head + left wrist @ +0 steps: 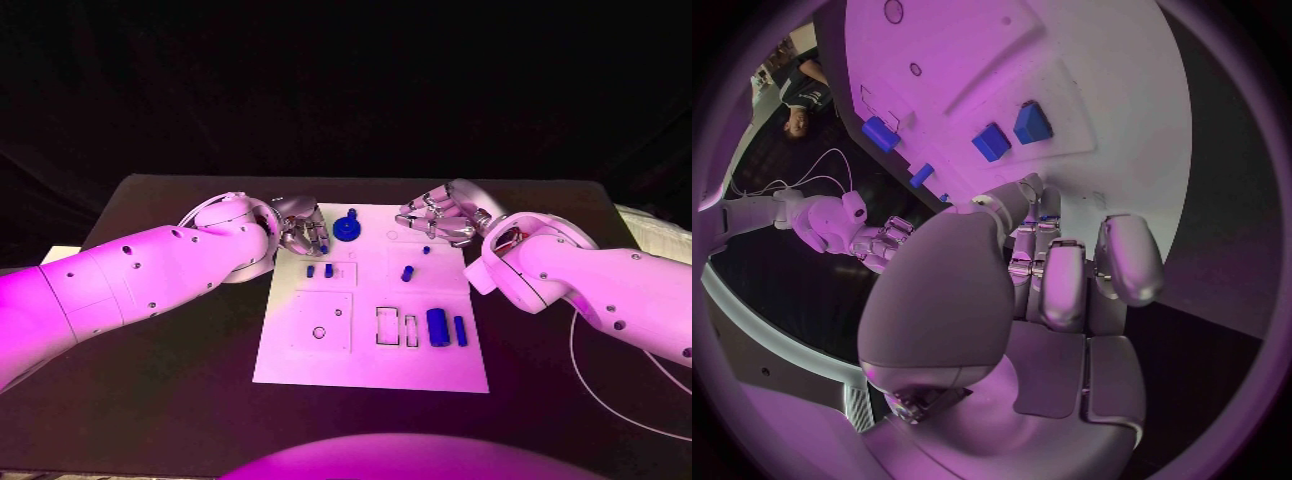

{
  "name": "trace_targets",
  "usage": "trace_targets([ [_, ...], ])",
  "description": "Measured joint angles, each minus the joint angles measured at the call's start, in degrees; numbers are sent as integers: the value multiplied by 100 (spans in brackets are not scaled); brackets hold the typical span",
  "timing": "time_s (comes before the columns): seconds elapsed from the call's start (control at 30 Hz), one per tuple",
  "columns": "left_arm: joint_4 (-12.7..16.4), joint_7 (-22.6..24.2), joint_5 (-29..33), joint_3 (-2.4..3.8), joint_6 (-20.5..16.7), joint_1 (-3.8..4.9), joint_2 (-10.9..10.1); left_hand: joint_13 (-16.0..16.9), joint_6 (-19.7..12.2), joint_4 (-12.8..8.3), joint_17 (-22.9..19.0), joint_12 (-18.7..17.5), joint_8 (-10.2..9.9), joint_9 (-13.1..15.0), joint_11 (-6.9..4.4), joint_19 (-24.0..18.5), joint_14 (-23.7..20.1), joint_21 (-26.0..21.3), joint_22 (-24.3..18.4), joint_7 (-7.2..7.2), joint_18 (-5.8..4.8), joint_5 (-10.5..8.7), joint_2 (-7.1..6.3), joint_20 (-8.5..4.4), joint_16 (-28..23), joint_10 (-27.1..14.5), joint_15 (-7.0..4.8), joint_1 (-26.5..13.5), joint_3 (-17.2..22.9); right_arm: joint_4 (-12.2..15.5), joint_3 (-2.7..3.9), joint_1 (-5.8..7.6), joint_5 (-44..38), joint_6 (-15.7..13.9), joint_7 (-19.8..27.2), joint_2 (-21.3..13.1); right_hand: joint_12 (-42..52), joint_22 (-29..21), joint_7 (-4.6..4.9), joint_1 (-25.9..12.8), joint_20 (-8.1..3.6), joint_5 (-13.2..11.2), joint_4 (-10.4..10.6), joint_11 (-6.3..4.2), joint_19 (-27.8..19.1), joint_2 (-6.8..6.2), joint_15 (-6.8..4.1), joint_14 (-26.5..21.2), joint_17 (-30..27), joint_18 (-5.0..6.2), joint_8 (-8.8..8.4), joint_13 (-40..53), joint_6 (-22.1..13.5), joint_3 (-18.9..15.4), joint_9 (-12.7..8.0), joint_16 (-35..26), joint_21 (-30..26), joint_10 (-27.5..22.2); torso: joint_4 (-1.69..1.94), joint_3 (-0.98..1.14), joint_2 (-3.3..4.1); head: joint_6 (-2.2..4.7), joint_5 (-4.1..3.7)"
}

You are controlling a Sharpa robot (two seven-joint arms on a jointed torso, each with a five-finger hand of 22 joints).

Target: Assemble the parts on the task board

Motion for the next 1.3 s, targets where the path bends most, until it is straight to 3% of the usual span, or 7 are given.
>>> trace_targets([
  [1.07, -81, -85, -28, 0, 84, 12, 85, 0, -3, -16, -39, -68, 1, -6, 2, 0, 0, -28, 0, 19, 1, 0, -15, 0, 0, -2, 0, -93, -15, 14, -1, -3, 0, 7, -2, -3, 0, 0, 0, 0, 0, 0, 0, 0, 0, 0, 0, 0, 0, 0, 0, -1, 0, 0, 4, 0, 0, 0, -5, 3, 5, -19, 15],
  [1.3, -89, -118, -29, -4, 117, 10, 89, -2, -67, -34, -61, -139, -74, -43, 65, 0, 0, -62, 0, 82, 2, -21, -27, 0, 0, -65, 0, -152, 3, 17, -1, -3, 0, 7, -2, -8, 0, 0, 0, 0, 0, 0, 0, 0, 0, 0, 0, 0, 0, 0, 0, -1, 0, 0, 3, 0, 0, 0, -6, 3, 5, -30, 6],
])
